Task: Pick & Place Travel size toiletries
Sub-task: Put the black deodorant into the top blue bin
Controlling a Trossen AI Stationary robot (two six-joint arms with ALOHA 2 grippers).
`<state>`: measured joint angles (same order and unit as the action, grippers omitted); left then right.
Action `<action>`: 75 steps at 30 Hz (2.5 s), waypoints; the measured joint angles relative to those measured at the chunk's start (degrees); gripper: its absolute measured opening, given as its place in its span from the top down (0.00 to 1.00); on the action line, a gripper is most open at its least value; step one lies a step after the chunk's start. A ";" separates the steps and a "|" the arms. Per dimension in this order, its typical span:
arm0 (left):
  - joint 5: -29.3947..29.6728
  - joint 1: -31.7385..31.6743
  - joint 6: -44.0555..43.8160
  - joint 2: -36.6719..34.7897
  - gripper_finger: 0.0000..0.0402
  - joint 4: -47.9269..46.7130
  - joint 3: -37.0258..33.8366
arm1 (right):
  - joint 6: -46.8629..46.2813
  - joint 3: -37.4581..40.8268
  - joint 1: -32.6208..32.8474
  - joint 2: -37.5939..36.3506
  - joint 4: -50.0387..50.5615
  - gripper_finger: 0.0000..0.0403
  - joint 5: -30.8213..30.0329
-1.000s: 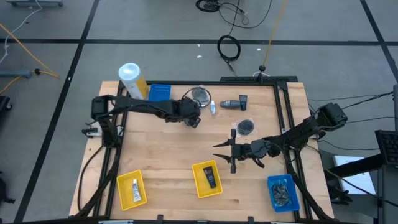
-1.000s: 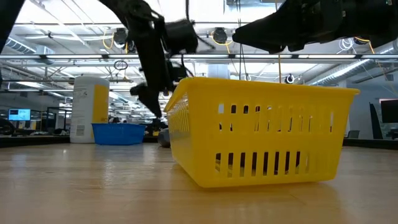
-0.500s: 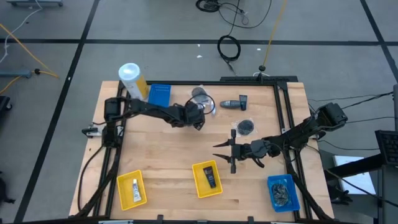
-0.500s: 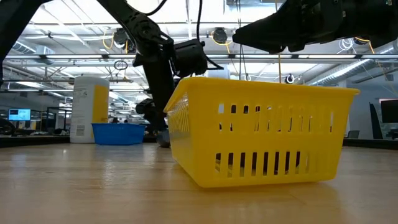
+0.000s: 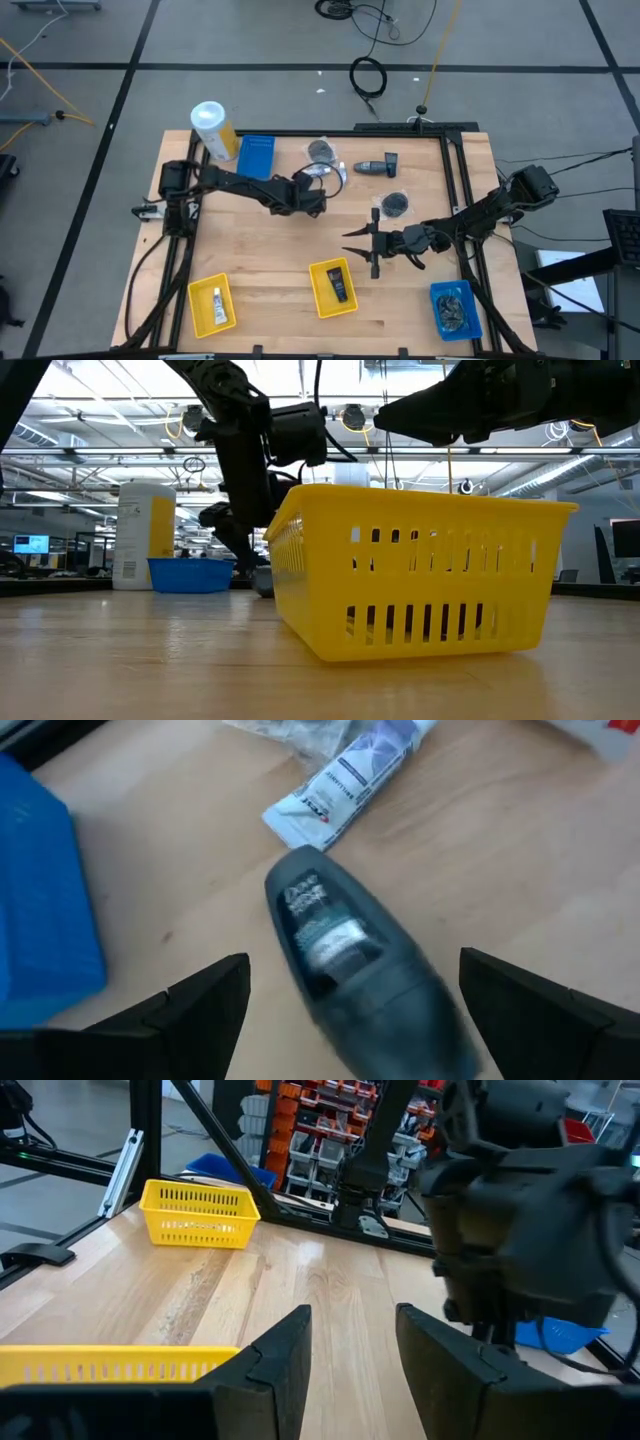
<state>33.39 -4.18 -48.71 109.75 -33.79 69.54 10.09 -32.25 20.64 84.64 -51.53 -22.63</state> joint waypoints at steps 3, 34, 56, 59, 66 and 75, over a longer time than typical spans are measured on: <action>1.47 0.76 -3.42 0.00 0.13 1.62 -1.42 | 0.00 0.00 0.00 0.00 0.00 0.65 0.00; 9.18 2.18 -14.84 0.44 0.13 19.39 -12.26 | 0.00 0.00 0.00 0.00 -0.13 0.65 0.00; 12.94 3.32 -20.83 4.09 0.43 20.42 -12.20 | -0.20 0.00 -0.02 0.00 -0.42 0.65 0.00; 13.46 3.60 -20.23 4.07 0.49 20.46 -12.20 | -0.22 0.00 -0.02 0.00 -0.44 0.65 0.02; 19.77 6.53 -19.26 4.09 0.47 20.31 -12.22 | -0.22 0.00 0.00 0.00 -0.44 0.65 0.02; 26.30 14.45 -9.19 2.92 0.48 24.11 -12.22 | -0.22 0.00 -0.02 0.00 -0.42 0.65 0.00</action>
<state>59.69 10.27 -57.90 112.68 -9.68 57.32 9.87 -32.25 20.62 84.64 -51.94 -22.63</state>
